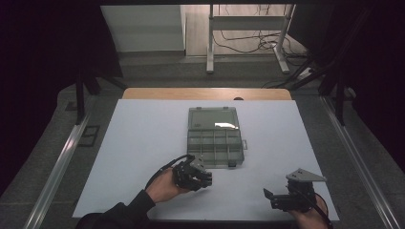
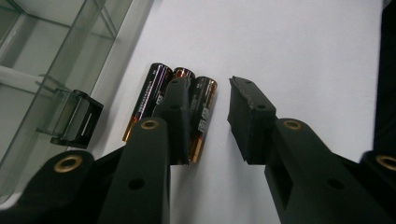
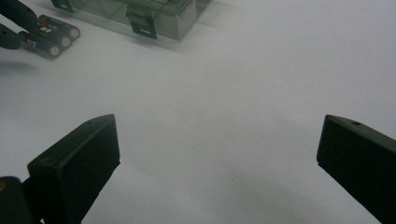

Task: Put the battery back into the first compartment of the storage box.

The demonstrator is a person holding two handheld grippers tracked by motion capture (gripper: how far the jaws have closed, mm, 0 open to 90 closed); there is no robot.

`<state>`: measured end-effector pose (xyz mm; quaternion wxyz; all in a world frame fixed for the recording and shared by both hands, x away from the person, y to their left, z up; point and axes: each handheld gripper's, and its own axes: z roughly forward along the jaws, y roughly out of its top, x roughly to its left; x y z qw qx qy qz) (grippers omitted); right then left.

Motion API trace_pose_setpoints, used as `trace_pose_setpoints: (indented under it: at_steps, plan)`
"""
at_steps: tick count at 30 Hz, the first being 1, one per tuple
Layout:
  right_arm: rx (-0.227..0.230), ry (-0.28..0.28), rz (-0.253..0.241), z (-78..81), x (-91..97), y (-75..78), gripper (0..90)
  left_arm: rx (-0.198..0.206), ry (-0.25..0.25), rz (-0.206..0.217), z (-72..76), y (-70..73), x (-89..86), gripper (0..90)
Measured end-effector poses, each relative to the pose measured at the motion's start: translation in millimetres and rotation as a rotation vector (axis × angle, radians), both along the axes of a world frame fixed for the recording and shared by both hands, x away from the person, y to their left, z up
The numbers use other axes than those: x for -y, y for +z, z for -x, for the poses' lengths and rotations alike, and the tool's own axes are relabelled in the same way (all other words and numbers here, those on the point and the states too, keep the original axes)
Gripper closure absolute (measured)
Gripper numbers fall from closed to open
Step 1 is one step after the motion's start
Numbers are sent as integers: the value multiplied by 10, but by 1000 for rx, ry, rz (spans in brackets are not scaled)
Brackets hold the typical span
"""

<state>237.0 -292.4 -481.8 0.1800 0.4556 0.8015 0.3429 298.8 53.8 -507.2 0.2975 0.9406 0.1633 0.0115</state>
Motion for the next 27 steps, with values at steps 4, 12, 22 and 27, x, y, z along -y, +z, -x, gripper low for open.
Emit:
trace_pose_setpoints:
  at_steps: [4,12,22,27]
  plan:
    - [-4,0,-1,-3,0,-1,0,-2,-4,-11,-11,-23,13,707]
    - [-9,4,0,-8,-2,-3,0,16,-35,-64,26,-100,63,731]
    - [-10,3,-8,-7,5,-1,0,10,-21,-68,36,-29,61,772]
    - [-8,5,-5,-6,2,-2,0,20,5,-50,14,46,13,772]
